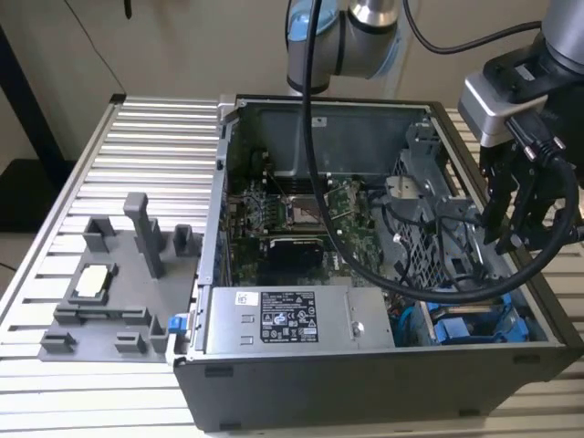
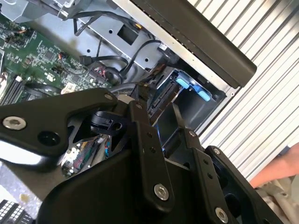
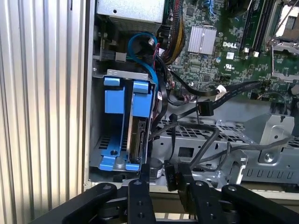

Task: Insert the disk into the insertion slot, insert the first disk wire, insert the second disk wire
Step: 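Insert the first disk wire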

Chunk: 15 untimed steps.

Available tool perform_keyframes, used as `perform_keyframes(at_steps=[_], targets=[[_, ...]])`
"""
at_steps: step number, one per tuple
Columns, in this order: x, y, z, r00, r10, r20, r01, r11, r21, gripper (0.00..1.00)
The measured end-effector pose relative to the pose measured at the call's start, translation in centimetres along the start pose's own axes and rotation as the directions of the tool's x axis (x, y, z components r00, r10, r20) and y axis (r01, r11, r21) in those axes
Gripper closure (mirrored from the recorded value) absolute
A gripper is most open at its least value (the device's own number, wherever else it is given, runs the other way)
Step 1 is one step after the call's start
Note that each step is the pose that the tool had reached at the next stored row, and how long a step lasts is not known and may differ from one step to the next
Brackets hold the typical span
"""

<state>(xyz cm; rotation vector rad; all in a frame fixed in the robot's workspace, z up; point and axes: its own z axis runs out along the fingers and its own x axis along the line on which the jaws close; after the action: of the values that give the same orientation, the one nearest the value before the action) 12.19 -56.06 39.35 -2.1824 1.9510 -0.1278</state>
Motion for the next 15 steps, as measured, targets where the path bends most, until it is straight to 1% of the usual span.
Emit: perform_keyframes(at_steps=[5, 13, 14, 15], targets=[[-0.01, 0.06, 0.08, 1.0000, 0.001, 0.0064, -0.001, 1.0000, 0.0008, 0.63], [-0.02, 0.08, 0.17, 1.0000, 0.001, 0.0068, -0.001, 1.0000, 0.0009, 0.63], [-0.02, 0.08, 0.18, 1.0000, 0.001, 0.0066, -0.001, 1.0000, 0.0008, 0.65], [-0.02, 0.08, 0.19, 1.0000, 0.001, 0.0065, -0.001, 1.0000, 0.0008, 0.71]])
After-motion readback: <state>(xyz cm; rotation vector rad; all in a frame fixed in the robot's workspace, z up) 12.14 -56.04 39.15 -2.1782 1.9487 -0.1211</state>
